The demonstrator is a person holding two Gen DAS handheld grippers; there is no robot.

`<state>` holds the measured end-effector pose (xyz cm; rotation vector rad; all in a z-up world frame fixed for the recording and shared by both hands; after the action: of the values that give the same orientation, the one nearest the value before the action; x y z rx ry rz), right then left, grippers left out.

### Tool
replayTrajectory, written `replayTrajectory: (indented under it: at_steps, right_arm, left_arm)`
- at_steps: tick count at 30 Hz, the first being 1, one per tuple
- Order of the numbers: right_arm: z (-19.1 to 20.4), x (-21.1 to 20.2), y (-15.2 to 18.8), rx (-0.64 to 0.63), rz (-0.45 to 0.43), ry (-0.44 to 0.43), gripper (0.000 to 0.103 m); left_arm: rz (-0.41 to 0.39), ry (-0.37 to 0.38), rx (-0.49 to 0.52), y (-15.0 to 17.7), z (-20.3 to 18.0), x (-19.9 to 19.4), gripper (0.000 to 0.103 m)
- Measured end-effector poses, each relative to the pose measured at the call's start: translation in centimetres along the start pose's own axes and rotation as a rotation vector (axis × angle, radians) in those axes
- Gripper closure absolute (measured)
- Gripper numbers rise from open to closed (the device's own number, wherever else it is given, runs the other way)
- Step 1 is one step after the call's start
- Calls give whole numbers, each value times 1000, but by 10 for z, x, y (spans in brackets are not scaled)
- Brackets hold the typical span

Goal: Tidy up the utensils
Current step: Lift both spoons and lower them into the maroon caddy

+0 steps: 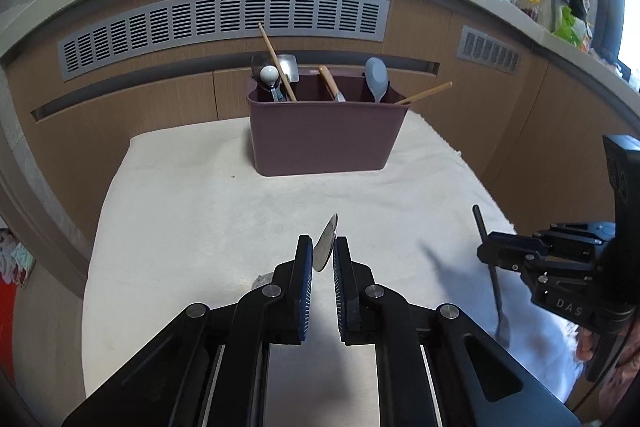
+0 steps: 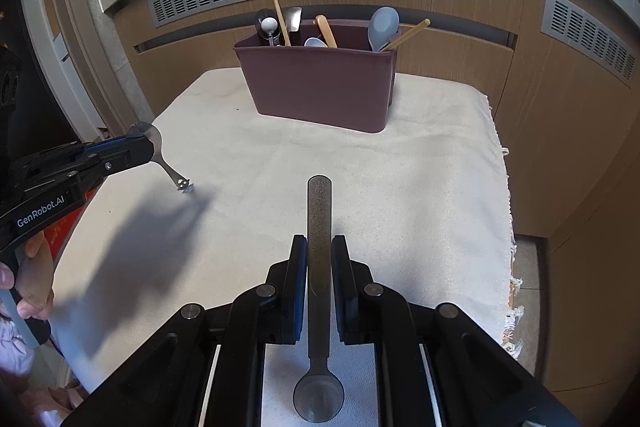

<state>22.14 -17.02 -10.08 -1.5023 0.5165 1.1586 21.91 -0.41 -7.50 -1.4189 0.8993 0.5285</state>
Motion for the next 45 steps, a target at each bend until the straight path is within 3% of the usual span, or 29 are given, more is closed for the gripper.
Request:
replayTrajectory:
  at_steps: [5,12,24,28,33,37,41,45]
  right_arm:
    - [-2,8,0,21,21,-12,92]
    - [-2,7,-2,19,18,-16,92]
    - [16,-46,-21,-10,-119,-66,92]
    - [18,-88,-49,-28,-222,-66,92]
    - [17,-168,-114,-87,-431,-15,92]
    - [14,-209,-167,-100,-583,41,92]
    - [9,-206,-210,-90,-637,54,92]
    - [3,-170,-238,-72,-613,54,92]
  left_arm:
    - [21,-3,-4,-3,10,9,95]
    - [-14,18,-45,-15,16,-3,101]
    - [-143,82,-33,-40,-2,-66,101]
    - [-196,123,-2,-67,-12,-96,101]
    - [-363,146,52,-125,-22,-156,101]
    - [-461,143,64,-172,-21,-180,101]
    - [-486,167,39,-215,-10,-169,101]
    - [-459,202,-13,-240,10,-131,101]
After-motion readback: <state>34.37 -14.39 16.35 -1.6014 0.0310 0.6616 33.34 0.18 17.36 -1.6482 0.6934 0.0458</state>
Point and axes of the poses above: each gripper's, at about its wrist camera, not at the fingertips, and x roughly the way its jaws point, z to its left, y to its underside, the point moved 6 cm from there along x, roughly the way its jaws point, and after that the axes turned 11 degrees about z, right-handed, at the moved point
